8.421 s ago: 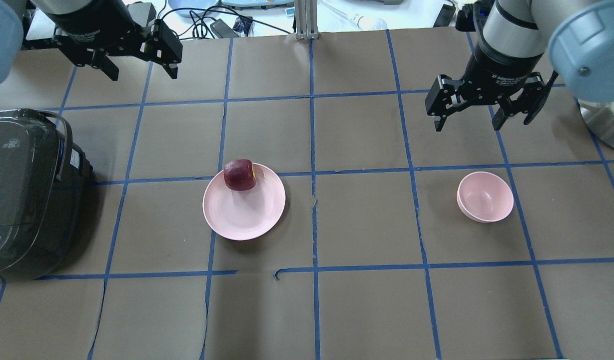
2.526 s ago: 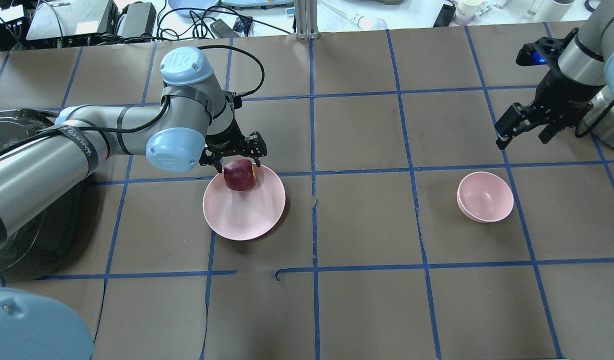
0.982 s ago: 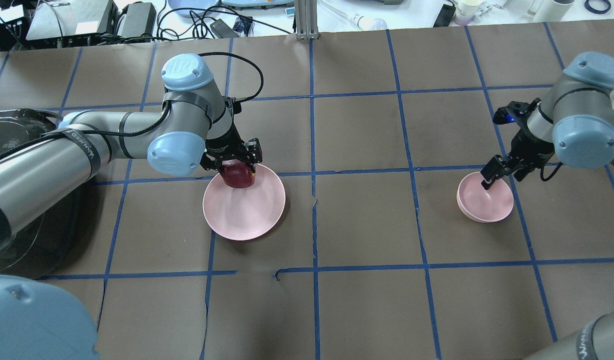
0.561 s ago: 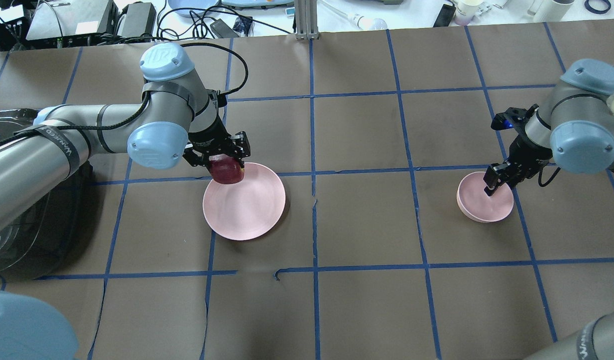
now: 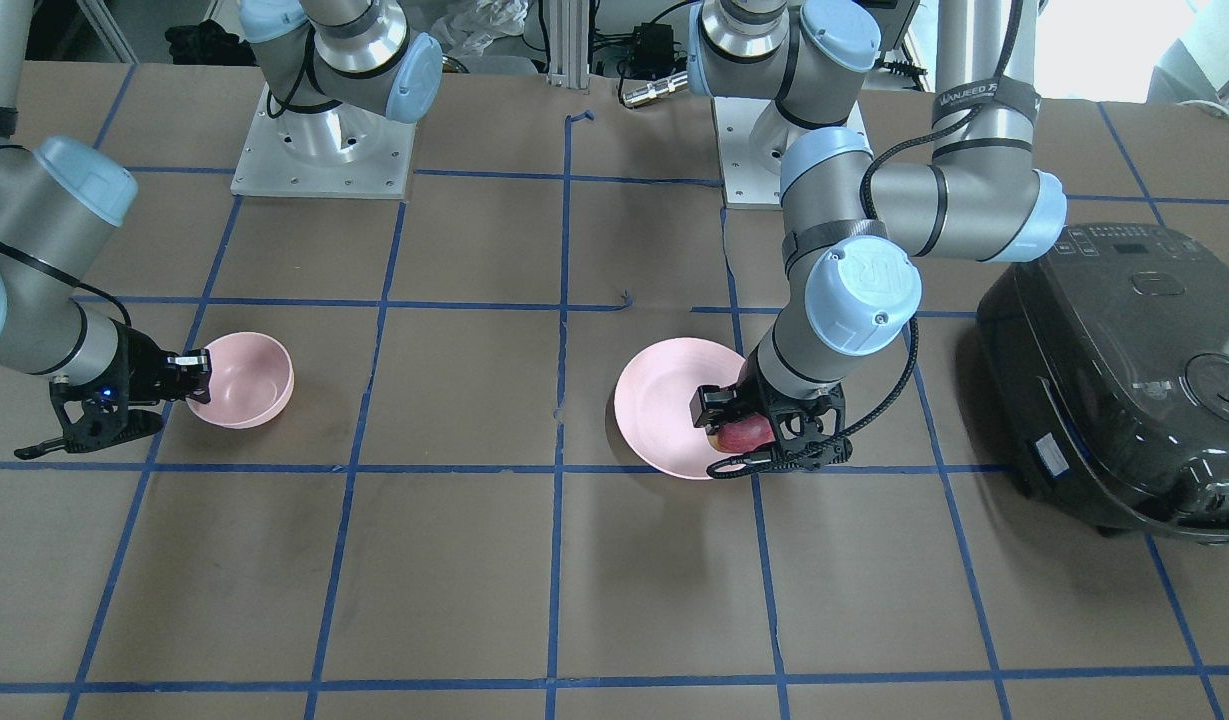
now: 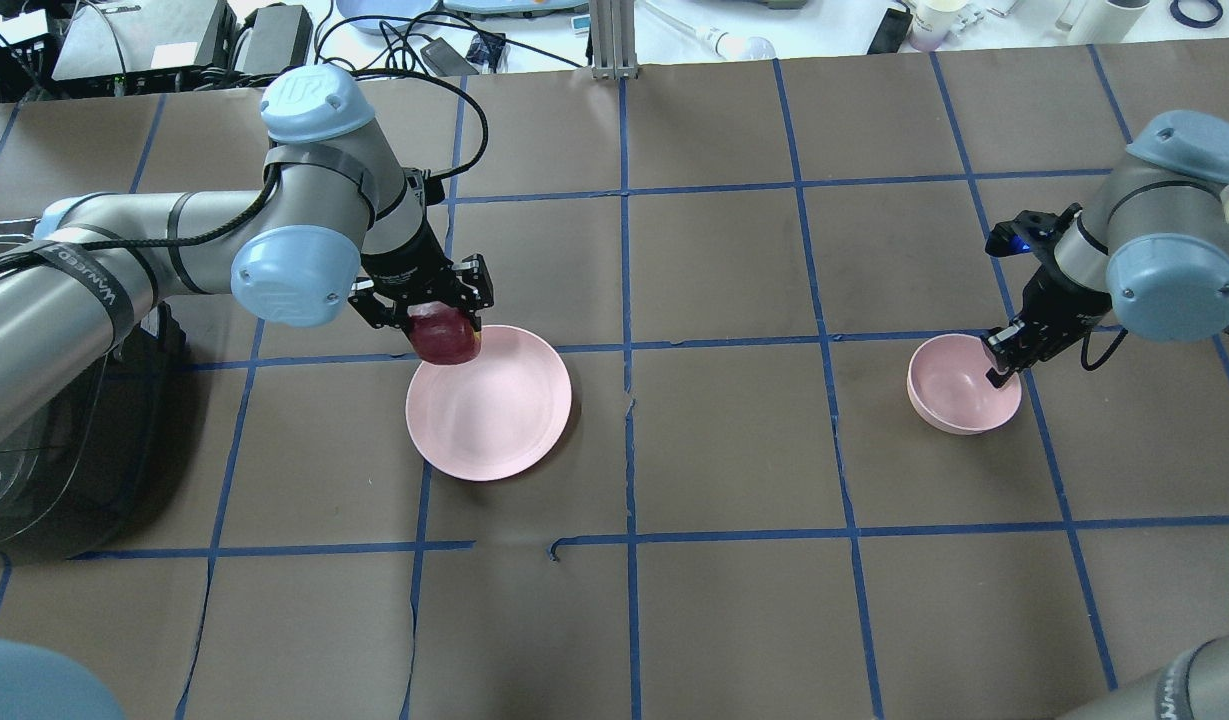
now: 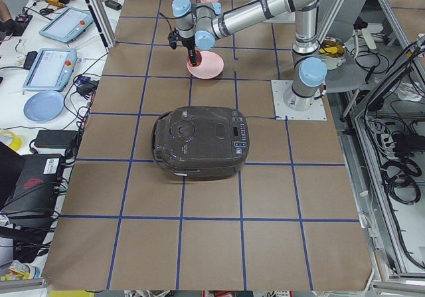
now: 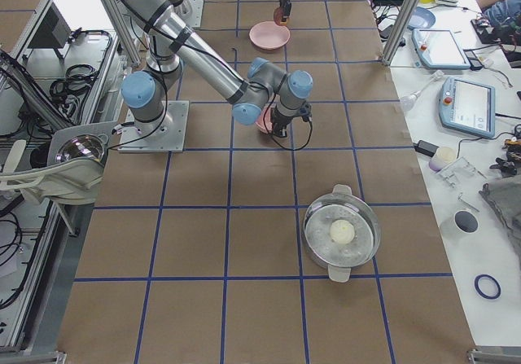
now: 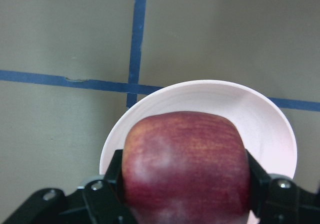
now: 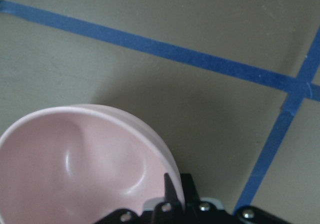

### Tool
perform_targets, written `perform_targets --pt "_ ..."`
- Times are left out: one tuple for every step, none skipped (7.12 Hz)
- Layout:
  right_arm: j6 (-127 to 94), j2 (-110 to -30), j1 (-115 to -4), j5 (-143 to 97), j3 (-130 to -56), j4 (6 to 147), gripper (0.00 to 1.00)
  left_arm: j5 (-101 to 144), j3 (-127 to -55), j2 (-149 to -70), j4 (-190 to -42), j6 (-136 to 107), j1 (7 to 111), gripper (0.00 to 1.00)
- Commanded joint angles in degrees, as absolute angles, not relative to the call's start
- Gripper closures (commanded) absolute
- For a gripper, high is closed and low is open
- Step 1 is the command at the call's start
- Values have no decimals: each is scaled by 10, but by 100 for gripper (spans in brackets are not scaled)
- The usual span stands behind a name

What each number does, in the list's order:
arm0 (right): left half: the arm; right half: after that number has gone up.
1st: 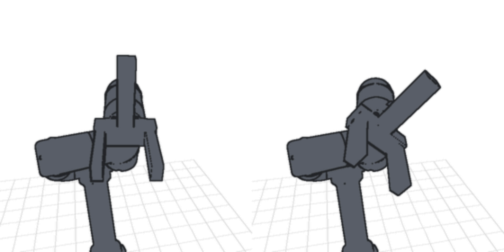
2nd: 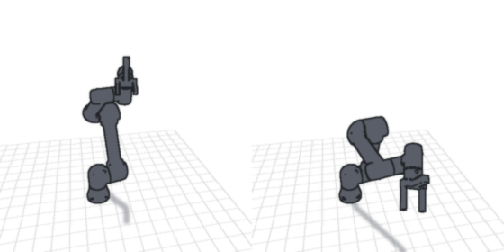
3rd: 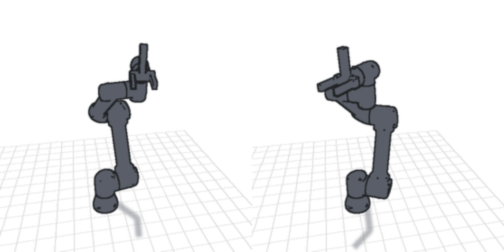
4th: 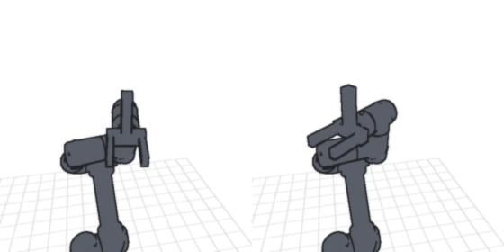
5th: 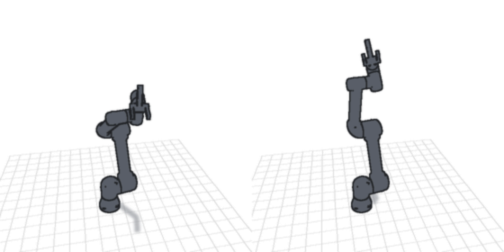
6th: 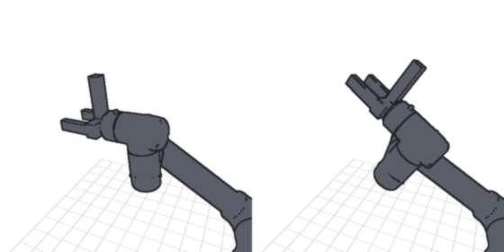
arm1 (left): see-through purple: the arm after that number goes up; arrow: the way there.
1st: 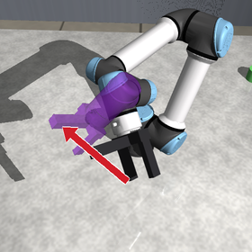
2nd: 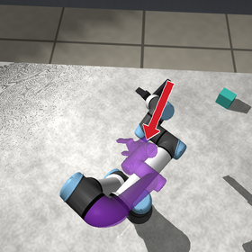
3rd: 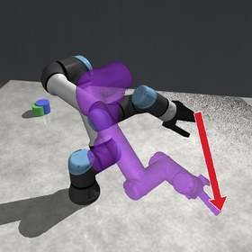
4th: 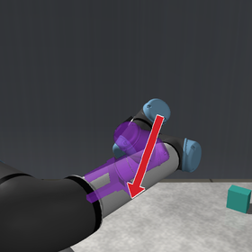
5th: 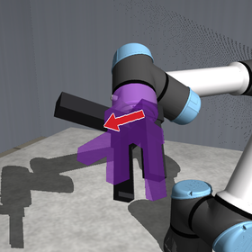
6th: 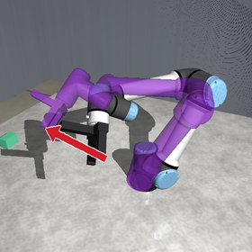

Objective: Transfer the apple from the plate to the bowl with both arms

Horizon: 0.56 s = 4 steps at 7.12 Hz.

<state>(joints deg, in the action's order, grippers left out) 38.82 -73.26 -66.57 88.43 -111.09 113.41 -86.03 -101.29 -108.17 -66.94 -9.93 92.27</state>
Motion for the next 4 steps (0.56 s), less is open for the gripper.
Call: perform_targets --pt "383 -755 -675 863 -1089 1067 100 -860 -995 -1078 -692 -99 922 99" --pt "383 -755 -678 860 -1085 1060 100 -860 -995 -1077 -692 -99 922 99" --pt "371 -759 -692 852 -1085 1059 100 -860 -995 -1076 -692 -99 921 99" --pt "311 -767 -736 841 -1085 1062 100 -862 -993 -1076 -692 -98 920 99"
